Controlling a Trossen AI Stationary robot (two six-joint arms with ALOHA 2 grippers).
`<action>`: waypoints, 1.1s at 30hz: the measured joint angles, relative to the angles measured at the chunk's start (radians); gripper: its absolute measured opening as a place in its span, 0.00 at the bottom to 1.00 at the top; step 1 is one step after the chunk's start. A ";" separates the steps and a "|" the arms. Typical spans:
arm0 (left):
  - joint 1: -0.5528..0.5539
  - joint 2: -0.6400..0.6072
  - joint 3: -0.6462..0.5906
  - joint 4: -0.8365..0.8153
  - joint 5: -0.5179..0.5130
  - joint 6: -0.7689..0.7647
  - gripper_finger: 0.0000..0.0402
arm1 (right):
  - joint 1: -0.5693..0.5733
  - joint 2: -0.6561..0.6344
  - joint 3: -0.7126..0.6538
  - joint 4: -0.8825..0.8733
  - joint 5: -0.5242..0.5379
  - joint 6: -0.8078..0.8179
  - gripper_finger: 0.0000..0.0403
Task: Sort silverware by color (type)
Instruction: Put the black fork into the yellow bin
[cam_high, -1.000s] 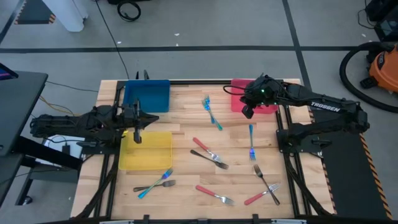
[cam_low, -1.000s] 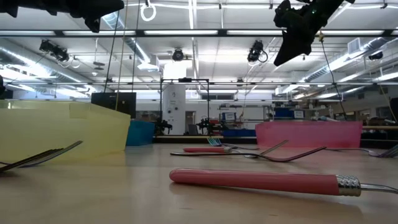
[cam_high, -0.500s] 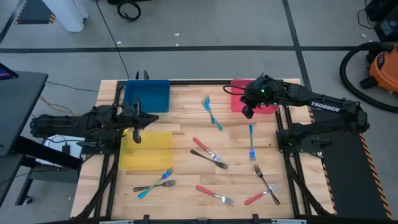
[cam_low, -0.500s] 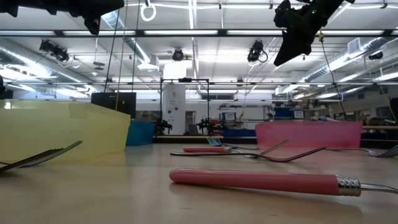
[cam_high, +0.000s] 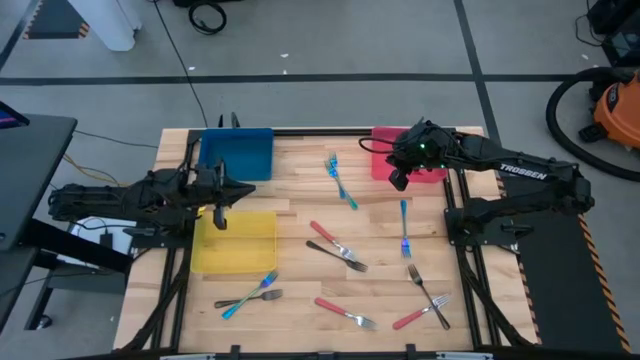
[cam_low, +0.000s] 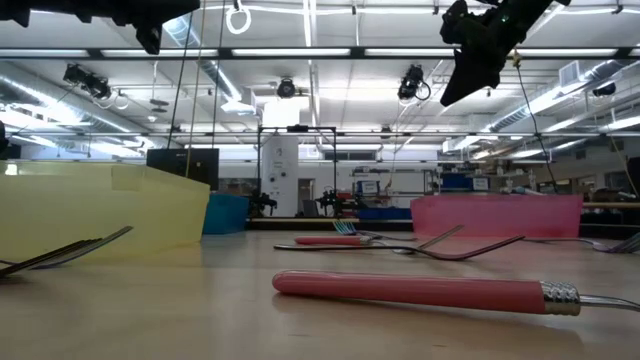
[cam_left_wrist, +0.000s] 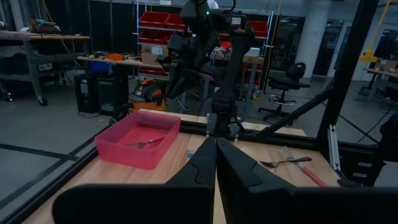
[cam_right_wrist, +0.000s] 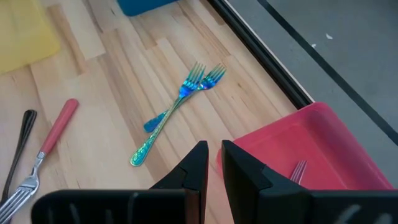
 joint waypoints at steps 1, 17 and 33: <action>0.000 0.001 0.000 0.008 0.000 0.014 0.04 | 0.000 0.000 0.000 0.000 0.000 0.000 0.14; 0.000 0.141 0.000 0.106 0.012 0.001 0.04 | 0.000 0.000 0.000 0.000 0.000 0.025 0.14; 0.000 0.329 0.000 0.231 0.015 0.125 0.11 | 0.000 0.000 0.000 0.000 0.000 0.023 0.14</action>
